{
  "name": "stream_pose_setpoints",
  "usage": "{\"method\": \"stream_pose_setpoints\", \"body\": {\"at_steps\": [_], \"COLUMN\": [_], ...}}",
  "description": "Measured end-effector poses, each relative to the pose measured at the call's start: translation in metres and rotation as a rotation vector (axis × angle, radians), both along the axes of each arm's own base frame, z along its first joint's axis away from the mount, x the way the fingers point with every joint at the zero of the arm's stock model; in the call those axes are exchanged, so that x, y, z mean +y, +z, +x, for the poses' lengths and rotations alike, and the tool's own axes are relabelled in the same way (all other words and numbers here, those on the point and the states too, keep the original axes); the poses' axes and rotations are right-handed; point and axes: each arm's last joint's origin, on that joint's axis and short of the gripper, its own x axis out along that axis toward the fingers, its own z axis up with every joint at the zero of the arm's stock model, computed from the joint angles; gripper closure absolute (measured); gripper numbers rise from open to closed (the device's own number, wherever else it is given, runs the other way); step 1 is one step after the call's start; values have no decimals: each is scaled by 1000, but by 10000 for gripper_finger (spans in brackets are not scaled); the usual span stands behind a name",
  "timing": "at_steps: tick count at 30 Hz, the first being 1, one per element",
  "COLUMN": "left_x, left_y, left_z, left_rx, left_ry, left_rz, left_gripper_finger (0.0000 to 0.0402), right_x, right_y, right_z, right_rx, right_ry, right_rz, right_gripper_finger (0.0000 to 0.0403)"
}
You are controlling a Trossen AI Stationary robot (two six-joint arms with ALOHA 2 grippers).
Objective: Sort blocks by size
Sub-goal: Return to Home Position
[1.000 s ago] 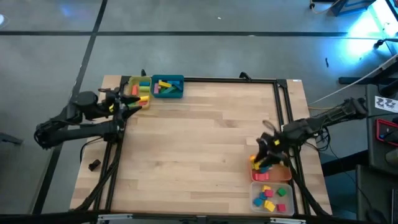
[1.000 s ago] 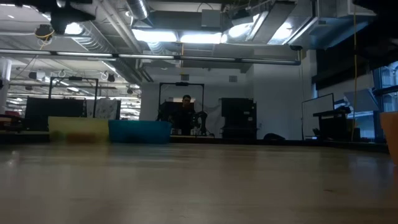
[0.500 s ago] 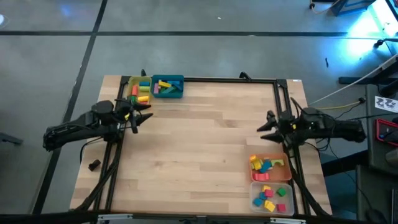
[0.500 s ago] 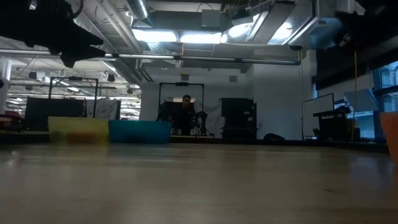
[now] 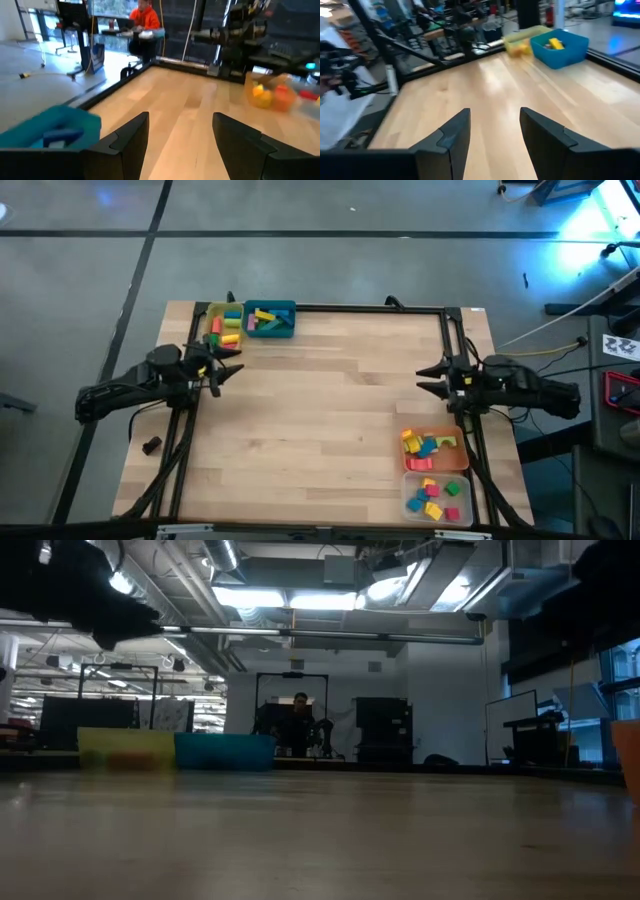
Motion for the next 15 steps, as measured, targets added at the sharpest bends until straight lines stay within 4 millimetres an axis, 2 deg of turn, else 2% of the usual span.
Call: {"method": "stream_pose_setpoints", "body": {"at_steps": [8,15], "left_x": [5,6], "left_y": [-39,-43], "left_z": [18,21], "left_rx": [-58,-93], "left_ry": [-3,-5], "left_rz": [46,119], "left_gripper_finger": [192,192], "right_x": [-3,-4], "right_y": [-20,-32], "right_z": [11,21], "right_rx": [7,-81], "right_ry": [-95,-91], "right_rz": [-5,-42], "right_gripper_finger": [231,231]}}
